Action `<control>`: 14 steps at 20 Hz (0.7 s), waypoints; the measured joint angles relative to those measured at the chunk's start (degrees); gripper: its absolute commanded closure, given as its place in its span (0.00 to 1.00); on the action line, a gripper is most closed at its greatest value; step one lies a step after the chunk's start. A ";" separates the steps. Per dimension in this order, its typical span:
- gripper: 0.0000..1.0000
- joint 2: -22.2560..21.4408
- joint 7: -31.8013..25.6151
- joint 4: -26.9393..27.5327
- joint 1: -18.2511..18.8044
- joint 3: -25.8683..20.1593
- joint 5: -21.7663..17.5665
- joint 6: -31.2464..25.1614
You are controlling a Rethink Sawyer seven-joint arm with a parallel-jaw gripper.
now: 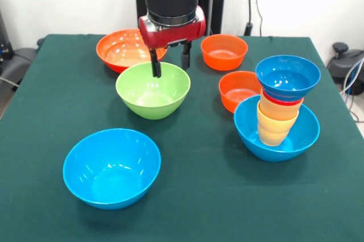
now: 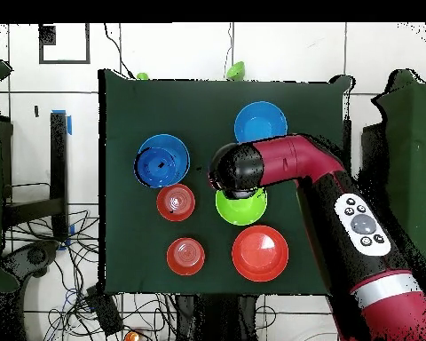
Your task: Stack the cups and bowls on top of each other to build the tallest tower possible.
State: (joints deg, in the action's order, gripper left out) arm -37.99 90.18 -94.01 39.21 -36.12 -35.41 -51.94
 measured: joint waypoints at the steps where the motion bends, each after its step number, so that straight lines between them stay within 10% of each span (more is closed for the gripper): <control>1: 0.00 -0.16 0.00 -0.62 0.15 -0.02 -0.01 0.21; 14: 0.00 -9.12 0.00 -14.07 7.98 -6.34 1.38 10.21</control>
State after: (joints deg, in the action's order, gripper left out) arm -47.11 90.18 -108.07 47.19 -42.47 -34.03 -41.73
